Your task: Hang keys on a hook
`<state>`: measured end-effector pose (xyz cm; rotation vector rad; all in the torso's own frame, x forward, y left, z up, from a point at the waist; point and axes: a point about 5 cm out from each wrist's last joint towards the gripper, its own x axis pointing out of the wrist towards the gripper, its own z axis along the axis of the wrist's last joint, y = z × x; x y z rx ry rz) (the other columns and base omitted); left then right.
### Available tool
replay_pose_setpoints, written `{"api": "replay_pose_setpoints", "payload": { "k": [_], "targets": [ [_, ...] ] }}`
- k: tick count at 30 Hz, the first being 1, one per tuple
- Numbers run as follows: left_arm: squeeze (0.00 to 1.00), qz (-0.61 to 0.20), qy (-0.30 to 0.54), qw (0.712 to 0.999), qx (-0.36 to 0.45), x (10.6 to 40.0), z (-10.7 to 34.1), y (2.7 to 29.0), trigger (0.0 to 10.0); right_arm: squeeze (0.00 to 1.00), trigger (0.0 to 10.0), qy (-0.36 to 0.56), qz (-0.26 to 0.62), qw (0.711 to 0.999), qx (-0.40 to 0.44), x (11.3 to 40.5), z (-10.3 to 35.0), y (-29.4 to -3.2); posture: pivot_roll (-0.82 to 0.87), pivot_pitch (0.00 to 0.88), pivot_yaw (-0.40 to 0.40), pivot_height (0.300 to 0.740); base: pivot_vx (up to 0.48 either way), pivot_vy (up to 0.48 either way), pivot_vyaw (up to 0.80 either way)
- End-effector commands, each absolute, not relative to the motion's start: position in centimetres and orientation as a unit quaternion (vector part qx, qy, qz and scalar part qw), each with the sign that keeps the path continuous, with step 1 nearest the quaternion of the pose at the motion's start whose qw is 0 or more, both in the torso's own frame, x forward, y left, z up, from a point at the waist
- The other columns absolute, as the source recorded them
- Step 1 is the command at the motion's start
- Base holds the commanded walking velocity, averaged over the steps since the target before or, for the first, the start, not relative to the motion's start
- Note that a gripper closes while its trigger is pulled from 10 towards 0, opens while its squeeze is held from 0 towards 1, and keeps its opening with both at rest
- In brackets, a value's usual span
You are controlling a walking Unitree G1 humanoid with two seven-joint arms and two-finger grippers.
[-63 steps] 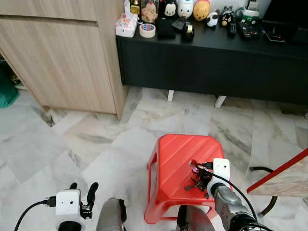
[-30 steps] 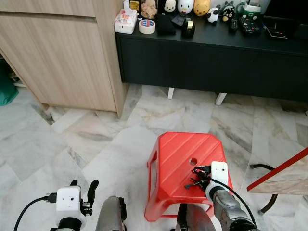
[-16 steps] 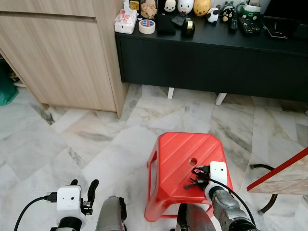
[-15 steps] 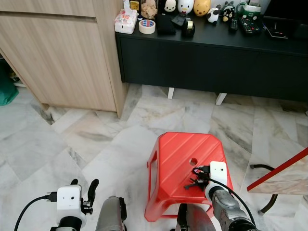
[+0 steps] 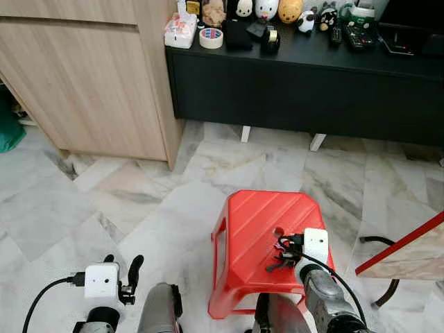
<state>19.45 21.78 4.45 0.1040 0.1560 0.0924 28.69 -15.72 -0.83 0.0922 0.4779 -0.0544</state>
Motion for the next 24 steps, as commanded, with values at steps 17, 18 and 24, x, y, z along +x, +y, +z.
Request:
{"api": "replay_pose_setpoints", "payload": {
  "k": [17,18,24],
  "targets": [
    [0.00,0.052,0.072,0.994,0.057,21.0,3.9,22.0,10.0,0.00,0.0,0.143,-0.044,0.988,0.037,26.1,0.1,-17.7,0.12,0.052,-0.112,0.625,0.000,0.000,0.00],
    [0.00,0.052,0.070,0.995,0.057,21.1,4.0,22.0,10.0,0.00,0.0,0.142,-0.046,0.988,0.035,26.0,0.1,-17.8,0.12,0.050,-0.112,0.625,0.000,0.000,0.00],
    [0.00,0.052,0.067,0.995,0.056,21.7,3.9,22.0,10.0,0.00,0.0,0.146,-0.050,0.988,0.027,25.8,0.2,-18.4,0.11,0.036,-0.110,0.625,0.000,0.000,0.00]
  ]
}}
